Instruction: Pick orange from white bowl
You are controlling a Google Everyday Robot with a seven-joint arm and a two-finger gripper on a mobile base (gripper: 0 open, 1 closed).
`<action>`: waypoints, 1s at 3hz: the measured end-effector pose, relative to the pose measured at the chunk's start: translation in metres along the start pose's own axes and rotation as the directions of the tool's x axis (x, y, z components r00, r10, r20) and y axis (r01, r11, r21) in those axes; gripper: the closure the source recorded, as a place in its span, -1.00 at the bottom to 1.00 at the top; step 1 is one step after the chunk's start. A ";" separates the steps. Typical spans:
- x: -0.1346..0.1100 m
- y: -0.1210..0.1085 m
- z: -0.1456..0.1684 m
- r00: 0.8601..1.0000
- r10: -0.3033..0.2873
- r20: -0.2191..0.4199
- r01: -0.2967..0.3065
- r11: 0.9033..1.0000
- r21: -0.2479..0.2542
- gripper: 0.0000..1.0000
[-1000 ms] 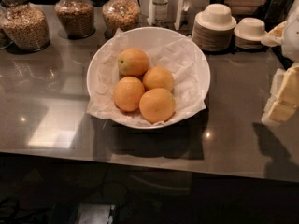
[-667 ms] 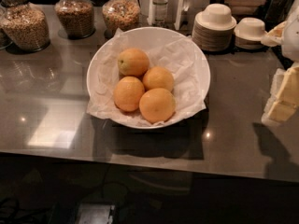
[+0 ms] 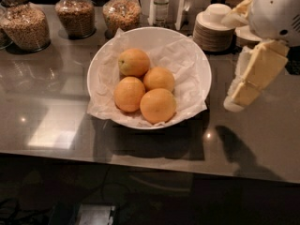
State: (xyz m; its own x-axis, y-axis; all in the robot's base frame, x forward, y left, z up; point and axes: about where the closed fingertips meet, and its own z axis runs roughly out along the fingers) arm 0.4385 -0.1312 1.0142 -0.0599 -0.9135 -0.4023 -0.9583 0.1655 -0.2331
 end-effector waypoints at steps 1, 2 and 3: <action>-0.061 -0.014 -0.005 0.994 0.016 0.108 -0.013 0.999 -0.036 -1.00; -0.100 -0.032 0.001 0.972 0.153 0.181 -0.143 0.988 -0.064 -1.00; -0.102 -0.031 -0.001 0.958 0.226 0.179 -0.216 0.974 -0.073 -1.00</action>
Offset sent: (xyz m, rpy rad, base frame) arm 0.0698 0.1242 0.0590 0.3948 0.2089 -0.3066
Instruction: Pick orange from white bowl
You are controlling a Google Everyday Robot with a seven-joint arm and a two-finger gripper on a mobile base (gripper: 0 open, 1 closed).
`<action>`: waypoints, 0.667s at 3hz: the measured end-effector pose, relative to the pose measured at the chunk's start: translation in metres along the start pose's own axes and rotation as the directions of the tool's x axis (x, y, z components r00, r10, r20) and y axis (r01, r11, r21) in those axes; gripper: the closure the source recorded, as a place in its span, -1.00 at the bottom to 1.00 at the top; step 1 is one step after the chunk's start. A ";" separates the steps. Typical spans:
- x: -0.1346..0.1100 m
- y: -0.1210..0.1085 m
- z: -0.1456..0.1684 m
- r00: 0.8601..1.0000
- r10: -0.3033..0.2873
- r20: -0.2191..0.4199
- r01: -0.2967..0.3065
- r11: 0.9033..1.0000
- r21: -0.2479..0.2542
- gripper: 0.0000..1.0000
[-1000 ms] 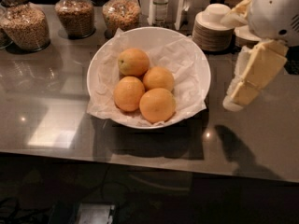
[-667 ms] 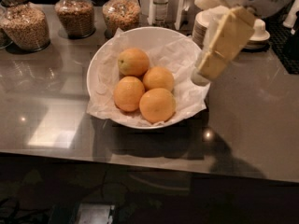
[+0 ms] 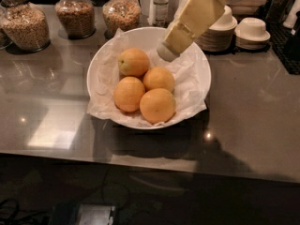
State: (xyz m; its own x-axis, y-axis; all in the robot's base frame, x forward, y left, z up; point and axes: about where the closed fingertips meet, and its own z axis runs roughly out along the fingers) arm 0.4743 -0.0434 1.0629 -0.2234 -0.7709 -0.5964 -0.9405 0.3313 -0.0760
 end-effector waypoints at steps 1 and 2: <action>0.000 0.000 0.000 1.000 0.000 0.000 0.000 1.000 0.000 -1.00; -0.001 0.000 0.003 0.996 0.065 0.060 -0.067 0.997 0.030 -1.00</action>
Offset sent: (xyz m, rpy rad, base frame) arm 0.0090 0.0030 -0.0111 0.2379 -0.0162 -0.2529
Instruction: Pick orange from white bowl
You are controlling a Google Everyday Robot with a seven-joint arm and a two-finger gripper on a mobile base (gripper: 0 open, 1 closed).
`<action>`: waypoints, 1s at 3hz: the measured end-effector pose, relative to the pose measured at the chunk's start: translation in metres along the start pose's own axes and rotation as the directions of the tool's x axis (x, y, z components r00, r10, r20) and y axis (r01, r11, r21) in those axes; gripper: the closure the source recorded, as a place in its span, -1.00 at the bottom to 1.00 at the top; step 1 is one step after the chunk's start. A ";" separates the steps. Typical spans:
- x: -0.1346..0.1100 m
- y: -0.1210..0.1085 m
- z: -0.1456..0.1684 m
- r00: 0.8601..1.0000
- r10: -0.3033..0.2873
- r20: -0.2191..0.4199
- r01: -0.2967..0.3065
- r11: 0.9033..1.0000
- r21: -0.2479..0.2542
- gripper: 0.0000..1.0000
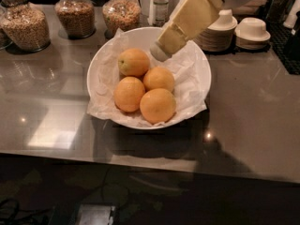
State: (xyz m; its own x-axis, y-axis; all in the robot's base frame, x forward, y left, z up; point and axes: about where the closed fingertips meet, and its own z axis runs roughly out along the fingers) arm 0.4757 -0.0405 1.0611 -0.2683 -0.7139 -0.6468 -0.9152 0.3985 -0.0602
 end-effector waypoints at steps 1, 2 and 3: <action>-0.007 0.000 0.017 0.986 0.147 0.074 -0.152 0.986 0.070 -1.00; -0.022 -0.018 0.034 0.945 0.283 0.164 -0.306 0.942 0.139 -1.00; -0.038 -0.043 0.035 0.891 0.376 0.255 -0.428 0.882 0.195 -1.00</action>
Offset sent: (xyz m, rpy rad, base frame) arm 0.0712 0.0344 -0.0156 0.3367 0.0410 -0.6179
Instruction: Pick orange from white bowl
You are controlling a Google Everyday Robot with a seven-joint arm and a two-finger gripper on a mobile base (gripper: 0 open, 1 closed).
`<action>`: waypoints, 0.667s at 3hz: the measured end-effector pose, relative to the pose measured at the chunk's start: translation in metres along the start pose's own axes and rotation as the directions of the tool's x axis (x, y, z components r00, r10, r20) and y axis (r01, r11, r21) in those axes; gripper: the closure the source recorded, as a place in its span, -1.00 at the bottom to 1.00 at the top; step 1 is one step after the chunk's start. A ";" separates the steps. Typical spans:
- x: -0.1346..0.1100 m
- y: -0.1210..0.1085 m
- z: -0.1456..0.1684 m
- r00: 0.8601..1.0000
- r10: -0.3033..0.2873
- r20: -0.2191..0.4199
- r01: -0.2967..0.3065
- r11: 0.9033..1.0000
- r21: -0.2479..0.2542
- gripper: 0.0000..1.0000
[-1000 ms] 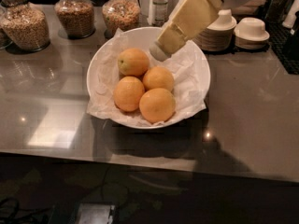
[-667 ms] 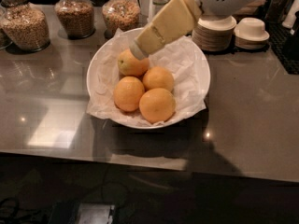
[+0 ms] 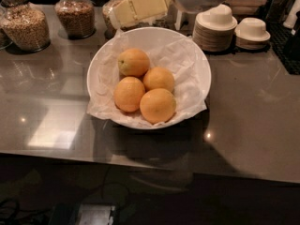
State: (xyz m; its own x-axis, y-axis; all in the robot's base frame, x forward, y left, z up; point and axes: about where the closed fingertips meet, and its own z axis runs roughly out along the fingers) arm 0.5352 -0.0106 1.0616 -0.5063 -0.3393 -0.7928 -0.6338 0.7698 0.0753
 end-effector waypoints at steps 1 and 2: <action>-0.004 0.000 -0.002 0.998 0.067 0.012 -0.067 0.998 0.009 -1.00; -0.004 0.000 -0.002 0.998 0.067 0.012 -0.067 0.998 0.009 -1.00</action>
Offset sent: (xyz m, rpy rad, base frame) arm 0.0019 -0.0002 0.0038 0.0404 0.0213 -0.0495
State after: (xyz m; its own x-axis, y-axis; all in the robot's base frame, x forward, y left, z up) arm 0.5361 -0.0104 1.0654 -0.5409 -0.2805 -0.7930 -0.5931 0.7957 0.1231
